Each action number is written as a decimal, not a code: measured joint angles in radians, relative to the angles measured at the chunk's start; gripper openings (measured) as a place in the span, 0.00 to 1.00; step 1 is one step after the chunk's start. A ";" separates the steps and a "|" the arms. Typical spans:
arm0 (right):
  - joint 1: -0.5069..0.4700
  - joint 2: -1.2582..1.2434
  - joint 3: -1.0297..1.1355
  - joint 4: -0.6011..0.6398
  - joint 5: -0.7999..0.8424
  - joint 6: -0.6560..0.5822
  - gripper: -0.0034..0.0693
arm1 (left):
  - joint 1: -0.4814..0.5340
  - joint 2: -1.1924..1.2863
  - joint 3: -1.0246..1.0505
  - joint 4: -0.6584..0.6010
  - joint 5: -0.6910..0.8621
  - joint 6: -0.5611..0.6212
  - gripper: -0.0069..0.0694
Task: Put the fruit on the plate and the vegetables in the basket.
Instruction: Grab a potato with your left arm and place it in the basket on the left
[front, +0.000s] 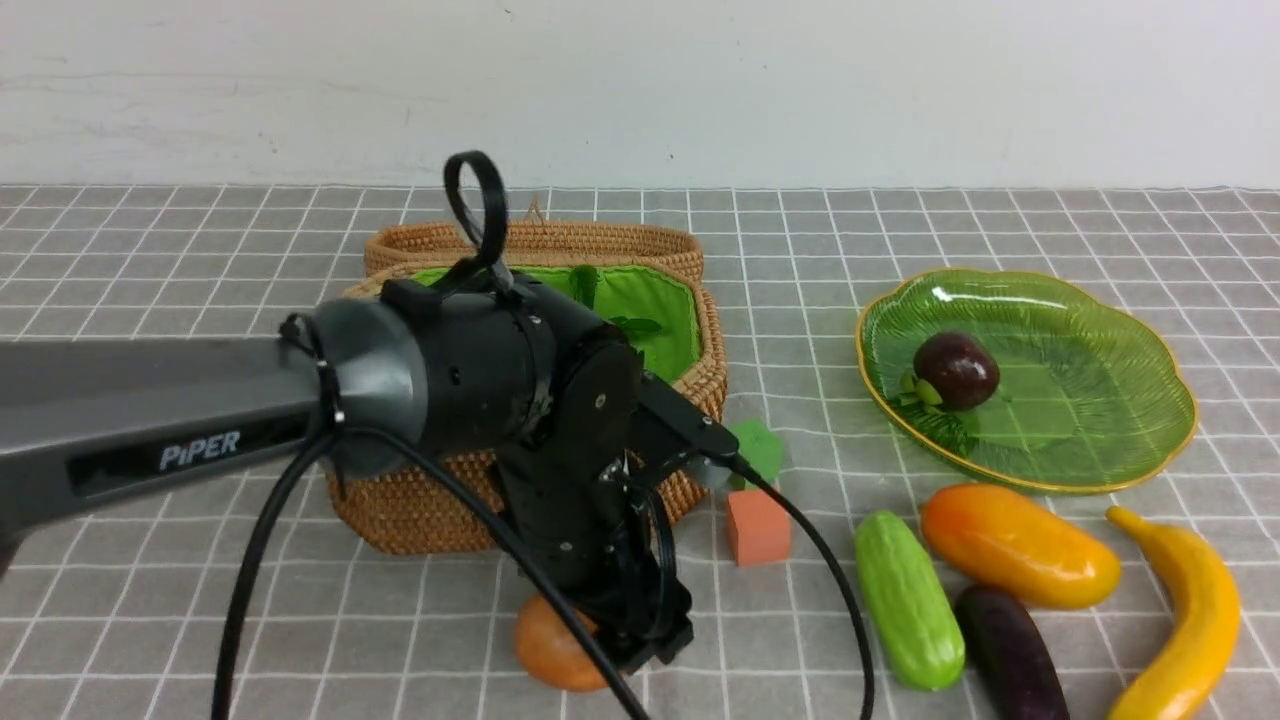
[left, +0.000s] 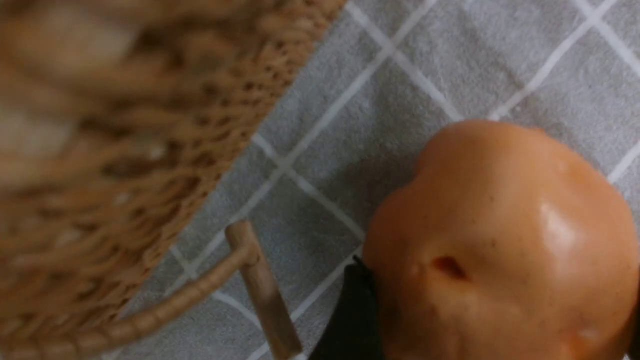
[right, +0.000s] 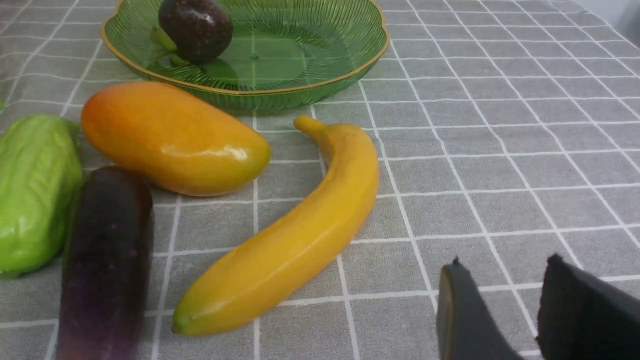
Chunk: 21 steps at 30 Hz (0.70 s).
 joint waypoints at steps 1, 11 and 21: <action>0.000 0.000 0.000 0.000 0.000 0.000 0.38 | 0.000 0.000 -0.003 -0.001 0.005 0.000 0.86; 0.000 0.000 0.000 0.000 0.000 0.000 0.38 | 0.000 0.029 -0.151 -0.003 0.251 0.000 0.86; 0.000 0.000 0.000 0.000 0.000 0.000 0.38 | 0.016 -0.106 -0.364 -0.002 0.367 -0.009 0.86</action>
